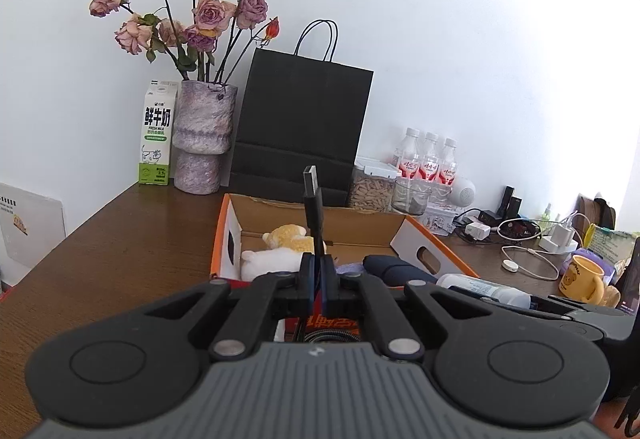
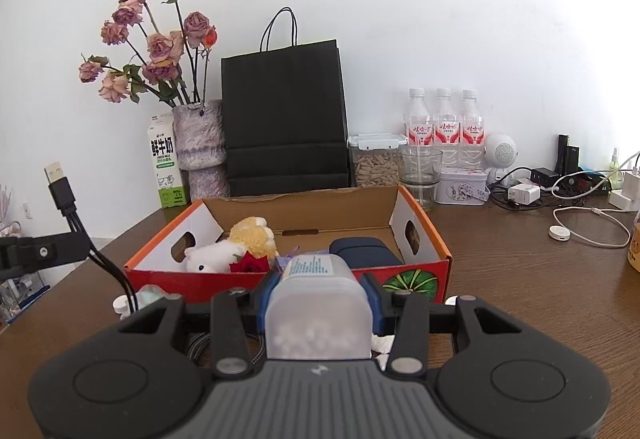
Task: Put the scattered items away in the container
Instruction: 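Carry the USB cable and white jug with both tools over the box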
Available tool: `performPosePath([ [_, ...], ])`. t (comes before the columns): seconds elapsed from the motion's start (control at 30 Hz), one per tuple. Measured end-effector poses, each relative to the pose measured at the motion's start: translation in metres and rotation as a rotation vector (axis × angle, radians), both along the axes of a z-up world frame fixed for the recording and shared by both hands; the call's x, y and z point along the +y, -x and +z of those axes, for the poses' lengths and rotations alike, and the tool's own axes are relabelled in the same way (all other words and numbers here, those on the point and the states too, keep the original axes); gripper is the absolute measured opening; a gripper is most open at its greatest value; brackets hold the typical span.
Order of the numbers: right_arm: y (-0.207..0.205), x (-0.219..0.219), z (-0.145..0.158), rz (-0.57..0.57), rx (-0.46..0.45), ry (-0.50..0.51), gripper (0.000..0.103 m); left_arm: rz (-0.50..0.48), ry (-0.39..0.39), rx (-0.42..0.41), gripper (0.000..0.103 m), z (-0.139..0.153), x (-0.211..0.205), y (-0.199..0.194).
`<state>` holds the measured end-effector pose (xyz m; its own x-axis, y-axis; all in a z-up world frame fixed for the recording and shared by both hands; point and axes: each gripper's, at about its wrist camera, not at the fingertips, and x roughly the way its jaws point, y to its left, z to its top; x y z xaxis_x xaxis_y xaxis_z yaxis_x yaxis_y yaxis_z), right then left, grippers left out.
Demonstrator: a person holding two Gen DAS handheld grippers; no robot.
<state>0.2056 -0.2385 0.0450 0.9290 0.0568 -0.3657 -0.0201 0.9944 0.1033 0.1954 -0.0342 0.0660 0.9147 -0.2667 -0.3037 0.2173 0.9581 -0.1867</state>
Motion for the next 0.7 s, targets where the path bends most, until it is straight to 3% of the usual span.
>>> performPosePath([
  [0.33,-0.024,-0.004,0.019,0.010,-0.056,-0.017,0.043,-0.032,0.041,-0.047,0.003,0.025,-0.011,-0.025],
  [0.7,-0.081,-0.011,0.039,0.019,-0.123,-0.032,0.043,-0.054,0.087,-0.109,0.003,0.049,-0.032,-0.079],
])
